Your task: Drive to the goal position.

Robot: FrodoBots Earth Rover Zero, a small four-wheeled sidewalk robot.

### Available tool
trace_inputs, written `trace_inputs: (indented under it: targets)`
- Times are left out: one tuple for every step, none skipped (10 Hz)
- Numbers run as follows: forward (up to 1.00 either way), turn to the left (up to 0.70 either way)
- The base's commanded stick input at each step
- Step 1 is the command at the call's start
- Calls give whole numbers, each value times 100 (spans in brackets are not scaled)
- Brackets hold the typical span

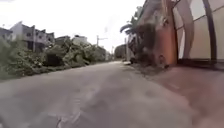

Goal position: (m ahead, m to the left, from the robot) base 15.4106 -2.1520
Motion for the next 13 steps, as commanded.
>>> trace_inputs:
  targets:
    - [100, 0]
    - [100, 0]
    - [100, 0]
    - [100, 0]
    - [100, 0]
    - [100, 0]
    - [100, 0]
    - [100, 0]
    - [100, 0]
    - [100, 0]
    - [100, 0]
    - [100, 0]
    - [100, 0]
